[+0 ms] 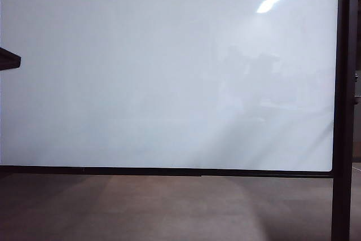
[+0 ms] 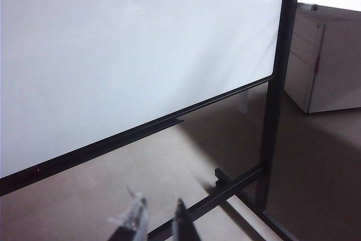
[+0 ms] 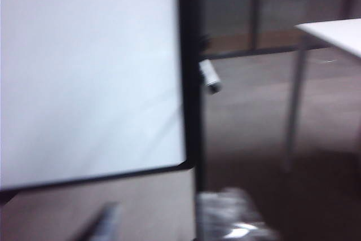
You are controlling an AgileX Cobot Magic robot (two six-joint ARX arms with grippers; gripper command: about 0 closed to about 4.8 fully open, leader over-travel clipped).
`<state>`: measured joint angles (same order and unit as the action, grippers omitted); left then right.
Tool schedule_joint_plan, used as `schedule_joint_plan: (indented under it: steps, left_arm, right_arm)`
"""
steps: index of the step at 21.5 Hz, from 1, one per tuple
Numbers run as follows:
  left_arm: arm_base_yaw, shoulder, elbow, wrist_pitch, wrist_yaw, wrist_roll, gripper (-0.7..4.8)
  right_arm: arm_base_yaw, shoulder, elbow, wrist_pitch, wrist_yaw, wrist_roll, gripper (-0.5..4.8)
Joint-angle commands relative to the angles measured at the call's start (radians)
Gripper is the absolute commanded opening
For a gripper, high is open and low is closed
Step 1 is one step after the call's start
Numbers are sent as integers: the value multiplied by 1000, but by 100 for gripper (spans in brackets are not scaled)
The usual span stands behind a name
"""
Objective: Reach to the right to find the marker pen, pick it up, and write the number 8 on the whiteboard.
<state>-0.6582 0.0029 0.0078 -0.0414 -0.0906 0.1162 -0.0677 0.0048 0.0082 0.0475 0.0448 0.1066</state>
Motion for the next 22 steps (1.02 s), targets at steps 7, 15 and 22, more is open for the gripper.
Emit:
schedule_joint_plan:
  steps: [7,15,22]
  left_arm:
    - [-39,1,0,13,-1,1,66]
    - [-62,1,0,13,1,1,66]
    - [-60,1,1,5,2,1,66]
  right_arm:
    - [0,487,114,430,61,40,446]
    - [-151,1328,412,937,-195,-49,449]
    - [-316,1700,606,1030,-482,-63,454]
